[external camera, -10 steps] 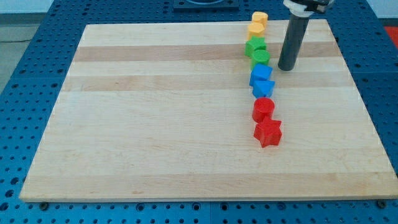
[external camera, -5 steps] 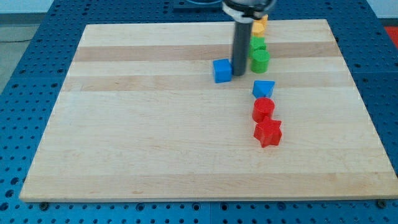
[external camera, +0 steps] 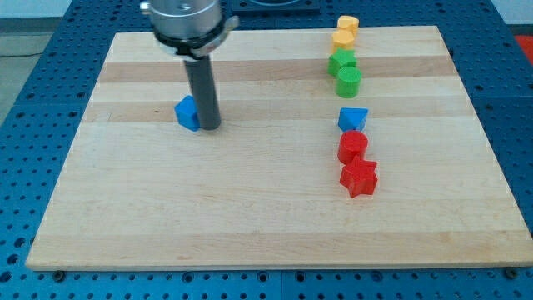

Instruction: Move the blue cube to the top left of the board

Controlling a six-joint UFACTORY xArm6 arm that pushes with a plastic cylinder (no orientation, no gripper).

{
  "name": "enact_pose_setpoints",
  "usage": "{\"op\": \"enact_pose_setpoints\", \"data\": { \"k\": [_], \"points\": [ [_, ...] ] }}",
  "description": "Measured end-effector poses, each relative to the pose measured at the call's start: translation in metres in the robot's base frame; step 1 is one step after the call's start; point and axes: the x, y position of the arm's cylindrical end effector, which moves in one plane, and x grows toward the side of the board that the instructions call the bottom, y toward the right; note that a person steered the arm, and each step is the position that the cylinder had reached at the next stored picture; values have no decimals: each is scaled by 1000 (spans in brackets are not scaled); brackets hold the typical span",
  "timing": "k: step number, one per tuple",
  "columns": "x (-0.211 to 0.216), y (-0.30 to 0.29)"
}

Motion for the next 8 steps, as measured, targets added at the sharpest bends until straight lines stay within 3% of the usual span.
{"op": "enact_pose_setpoints", "data": {
  "k": [3,5,8],
  "points": [
    [-13,-71],
    [-59,-69],
    [-78,-32]
  ]
}}
